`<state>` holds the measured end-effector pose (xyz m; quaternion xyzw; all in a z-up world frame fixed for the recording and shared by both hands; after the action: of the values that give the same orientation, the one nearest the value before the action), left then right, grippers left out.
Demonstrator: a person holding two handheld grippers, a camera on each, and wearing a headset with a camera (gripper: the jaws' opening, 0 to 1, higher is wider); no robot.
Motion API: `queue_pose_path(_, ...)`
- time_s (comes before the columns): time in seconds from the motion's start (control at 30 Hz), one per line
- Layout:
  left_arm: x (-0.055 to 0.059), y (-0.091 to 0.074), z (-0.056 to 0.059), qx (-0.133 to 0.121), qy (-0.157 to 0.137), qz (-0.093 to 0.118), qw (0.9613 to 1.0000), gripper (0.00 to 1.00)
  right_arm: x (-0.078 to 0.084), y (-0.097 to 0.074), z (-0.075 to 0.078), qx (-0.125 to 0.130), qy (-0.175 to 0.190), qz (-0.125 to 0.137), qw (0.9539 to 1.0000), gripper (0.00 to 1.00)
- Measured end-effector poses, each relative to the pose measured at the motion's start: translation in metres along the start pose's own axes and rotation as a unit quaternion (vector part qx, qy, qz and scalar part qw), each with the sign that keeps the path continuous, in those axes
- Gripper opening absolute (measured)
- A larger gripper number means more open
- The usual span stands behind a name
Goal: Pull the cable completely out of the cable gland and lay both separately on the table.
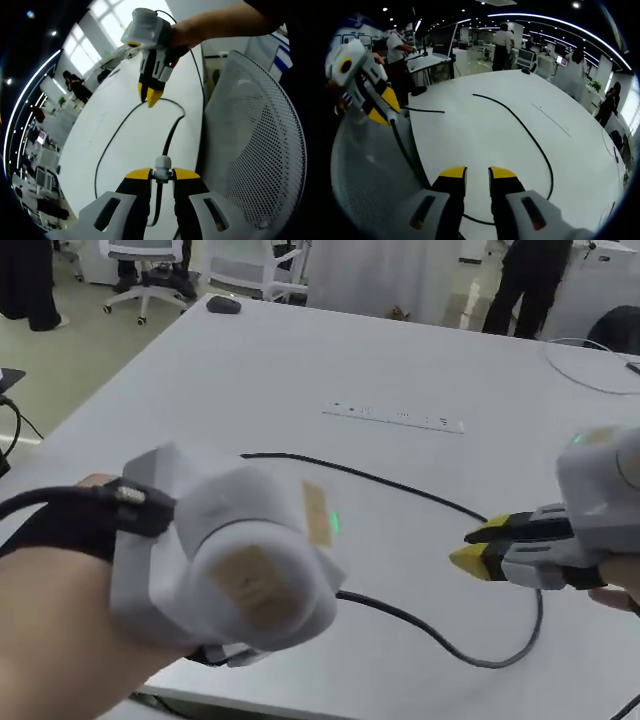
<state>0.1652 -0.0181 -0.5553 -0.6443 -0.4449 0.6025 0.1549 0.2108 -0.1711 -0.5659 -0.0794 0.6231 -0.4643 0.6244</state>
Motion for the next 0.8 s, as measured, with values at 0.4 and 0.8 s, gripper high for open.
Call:
queue_pose_path(0.4, -0.004, -0.003, 0.007, 0.009, 0.028, 0.02, 0.9994, 0.17, -0.039, -0.003, -0.078, -0.053, -0.083, -0.007, 0.9951, 0.2)
queue_pose_path(0.8, -0.011, -0.009, 0.021, 0.021, 0.047, 0.031, 0.9982, 0.17, -0.057, 0.017, -0.106, -0.046, -0.164, -0.022, 0.9851, 0.15)
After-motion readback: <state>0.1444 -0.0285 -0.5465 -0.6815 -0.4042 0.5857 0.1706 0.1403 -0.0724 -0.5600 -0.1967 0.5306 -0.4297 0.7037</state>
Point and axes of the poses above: the centre of the closed fingertips' face, and the gripper's own axes: y roughly forward along the fingers, z roughly to its right, x roughly out of its underside, the point moved 4 cm from there along -y, roughly backward along the fingers, and after that the axes turned 14 degrees about -y, right-handed, at the moved point
